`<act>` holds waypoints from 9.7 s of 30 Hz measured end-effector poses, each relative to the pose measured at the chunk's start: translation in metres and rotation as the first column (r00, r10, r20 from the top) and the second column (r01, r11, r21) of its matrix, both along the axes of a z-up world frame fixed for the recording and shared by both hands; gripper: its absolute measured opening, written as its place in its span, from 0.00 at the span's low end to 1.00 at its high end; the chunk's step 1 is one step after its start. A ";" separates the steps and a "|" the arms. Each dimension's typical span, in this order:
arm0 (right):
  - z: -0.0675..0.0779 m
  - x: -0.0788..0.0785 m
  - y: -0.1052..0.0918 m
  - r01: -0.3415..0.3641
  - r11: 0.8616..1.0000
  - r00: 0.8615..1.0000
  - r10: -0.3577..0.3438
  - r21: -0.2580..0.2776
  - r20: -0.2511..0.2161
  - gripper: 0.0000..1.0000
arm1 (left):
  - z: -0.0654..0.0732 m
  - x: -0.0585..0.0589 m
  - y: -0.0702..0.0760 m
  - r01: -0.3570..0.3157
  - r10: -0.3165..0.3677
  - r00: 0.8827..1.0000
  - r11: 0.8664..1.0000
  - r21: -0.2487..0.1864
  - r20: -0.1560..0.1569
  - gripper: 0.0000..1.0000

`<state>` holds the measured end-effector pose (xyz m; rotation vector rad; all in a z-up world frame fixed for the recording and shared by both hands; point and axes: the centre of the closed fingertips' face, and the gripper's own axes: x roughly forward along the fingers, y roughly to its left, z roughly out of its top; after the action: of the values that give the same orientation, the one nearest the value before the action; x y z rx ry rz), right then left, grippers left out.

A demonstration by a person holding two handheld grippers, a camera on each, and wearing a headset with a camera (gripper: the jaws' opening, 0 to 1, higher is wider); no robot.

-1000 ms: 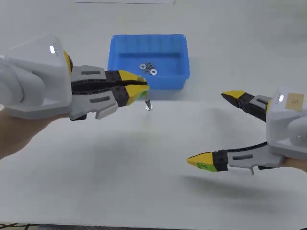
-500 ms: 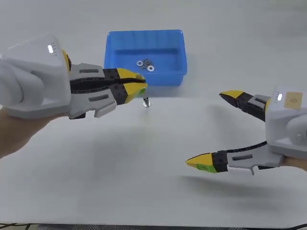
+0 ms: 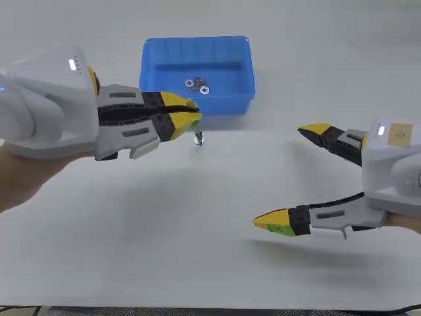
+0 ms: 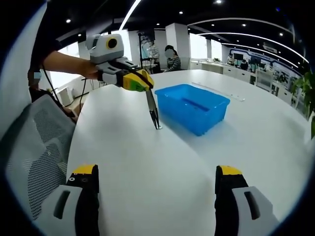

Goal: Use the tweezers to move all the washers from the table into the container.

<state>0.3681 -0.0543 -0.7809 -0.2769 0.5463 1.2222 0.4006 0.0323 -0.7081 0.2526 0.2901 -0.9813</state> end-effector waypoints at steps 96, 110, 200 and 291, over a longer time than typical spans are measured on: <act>0.069 0.016 0.114 -0.497 0.867 0.857 0.498 -0.042 0.134 0.09 | 0.014 -0.023 0.053 -0.148 0.145 0.979 0.989 -0.014 -0.141 0.66; 0.115 0.062 0.120 -0.440 0.897 0.867 0.438 -0.048 0.237 0.09 | 0.018 -0.051 0.079 -0.236 0.229 0.962 0.971 -0.030 -0.149 0.78; 0.065 0.095 0.132 -0.452 0.866 0.843 0.493 -0.213 0.215 0.07 | 0.066 0.061 0.019 -0.067 0.067 0.998 0.998 -0.022 0.018 0.51; -0.012 0.015 0.100 -0.509 0.788 0.834 0.551 -0.346 0.028 0.08 | -0.089 -0.018 0.016 0.295 -0.231 0.951 0.878 0.377 -0.205 0.07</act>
<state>0.3828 0.0454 -0.7928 -0.8344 0.5773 1.6461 0.3830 0.0481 -0.7968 0.6087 0.6165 -1.2100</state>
